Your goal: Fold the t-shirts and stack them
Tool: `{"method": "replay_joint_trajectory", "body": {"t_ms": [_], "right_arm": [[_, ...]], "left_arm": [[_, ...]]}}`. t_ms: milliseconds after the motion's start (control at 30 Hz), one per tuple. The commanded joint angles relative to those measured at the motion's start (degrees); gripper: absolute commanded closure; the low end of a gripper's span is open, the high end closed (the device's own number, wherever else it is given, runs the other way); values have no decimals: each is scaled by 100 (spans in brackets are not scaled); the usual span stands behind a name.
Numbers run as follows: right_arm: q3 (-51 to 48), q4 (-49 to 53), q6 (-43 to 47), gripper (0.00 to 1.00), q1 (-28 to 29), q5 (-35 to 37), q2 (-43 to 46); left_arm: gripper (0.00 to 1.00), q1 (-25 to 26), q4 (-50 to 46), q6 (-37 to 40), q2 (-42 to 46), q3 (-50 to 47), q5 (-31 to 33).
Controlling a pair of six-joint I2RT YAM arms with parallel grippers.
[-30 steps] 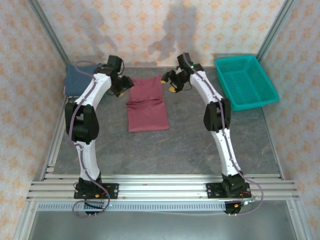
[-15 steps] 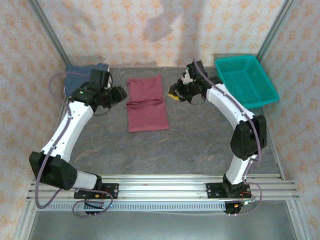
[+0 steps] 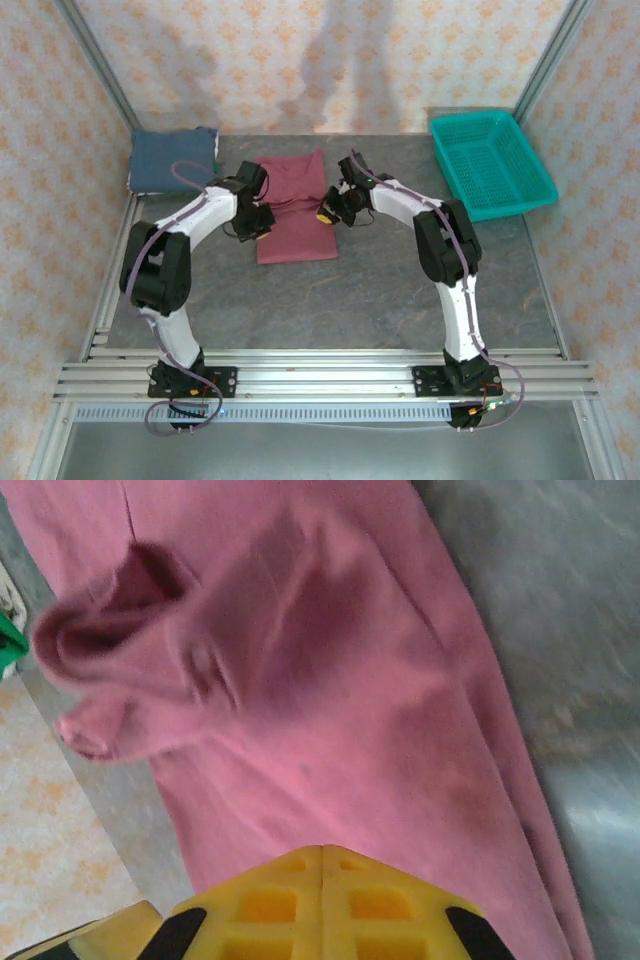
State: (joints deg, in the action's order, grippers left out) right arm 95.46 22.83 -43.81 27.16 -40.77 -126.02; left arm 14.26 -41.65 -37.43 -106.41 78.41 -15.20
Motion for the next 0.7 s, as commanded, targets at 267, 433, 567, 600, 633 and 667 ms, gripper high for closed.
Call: {"method": "replay_joint_trajectory", "body": {"t_ms": [267,433,567,600,633,667], "right_arm": [[1450,-1293,-1233,97,-491,400,-1211],[2001,-2208,-1800,79,-611,377,-1255],[1949,-1622,-1378,65,-554,158,-762],[1608,-1512,-1229,61,-539,158,-483],[1274,-1449,-1102,58,-521,176,-211],[834,-1261,-979,55,-508,250,136]], "left_arm": [[97,-383,-632,383,-2148,2915,707],[91,-433,-1017,364,-2389,4595,1061],[64,-419,-1007,280,-1814,4798,796],[53,-399,-781,250,-1468,4443,615],[44,-376,-603,228,-1143,4055,507],[40,-365,-505,177,-763,3622,434]]}}
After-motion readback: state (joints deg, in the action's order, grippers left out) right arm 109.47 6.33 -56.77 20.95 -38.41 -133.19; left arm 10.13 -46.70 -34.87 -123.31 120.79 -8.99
